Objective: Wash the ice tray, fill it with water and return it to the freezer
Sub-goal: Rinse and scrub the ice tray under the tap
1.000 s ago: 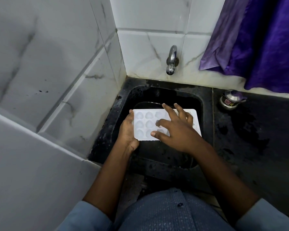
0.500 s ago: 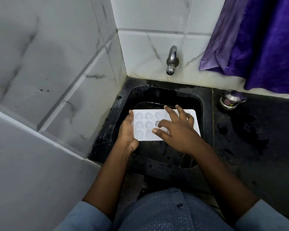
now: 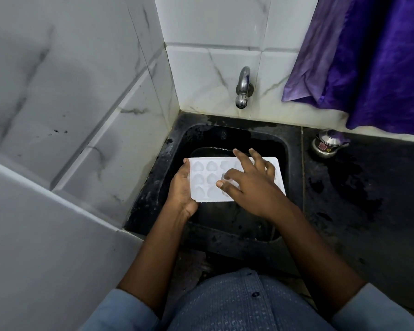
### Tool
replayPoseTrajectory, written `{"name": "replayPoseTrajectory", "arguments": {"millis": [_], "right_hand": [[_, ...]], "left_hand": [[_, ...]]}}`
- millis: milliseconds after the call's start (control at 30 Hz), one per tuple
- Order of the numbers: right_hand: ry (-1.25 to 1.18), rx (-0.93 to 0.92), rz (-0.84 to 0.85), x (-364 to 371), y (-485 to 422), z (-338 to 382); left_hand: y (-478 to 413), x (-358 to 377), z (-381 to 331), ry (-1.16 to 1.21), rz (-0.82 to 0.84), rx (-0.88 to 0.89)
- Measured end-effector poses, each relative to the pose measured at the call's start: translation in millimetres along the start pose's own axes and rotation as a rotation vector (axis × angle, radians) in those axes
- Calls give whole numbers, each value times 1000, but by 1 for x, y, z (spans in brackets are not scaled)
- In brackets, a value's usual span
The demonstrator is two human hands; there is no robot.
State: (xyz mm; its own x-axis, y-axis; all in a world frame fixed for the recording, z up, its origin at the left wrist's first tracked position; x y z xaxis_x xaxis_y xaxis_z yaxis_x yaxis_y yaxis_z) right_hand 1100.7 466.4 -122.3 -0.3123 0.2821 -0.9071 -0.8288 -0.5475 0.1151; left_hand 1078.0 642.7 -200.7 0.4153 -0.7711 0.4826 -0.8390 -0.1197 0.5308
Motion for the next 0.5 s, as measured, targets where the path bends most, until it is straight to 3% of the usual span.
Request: {"name": "replayPoseTrajectory", "arguments": {"millis": [500], "right_hand": [[10,-10,34,4,-3,5]], "left_hand": [[-2,0,-4,2,23,-5]]}}
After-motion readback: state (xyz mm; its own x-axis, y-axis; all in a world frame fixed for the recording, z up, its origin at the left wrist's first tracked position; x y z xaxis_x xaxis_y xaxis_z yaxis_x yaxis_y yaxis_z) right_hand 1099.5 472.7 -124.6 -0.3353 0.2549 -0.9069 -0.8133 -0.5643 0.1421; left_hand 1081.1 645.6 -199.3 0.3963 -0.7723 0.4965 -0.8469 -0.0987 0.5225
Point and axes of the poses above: each hand's wrist, its own y-axis away from the middle knuckle, its own x-axis out of the palm, z = x × y, the point moved 5 cm from there along -y, towards the middle knuckle, and after that the axes turned 2 degrees about z, right-handed, at the moved point
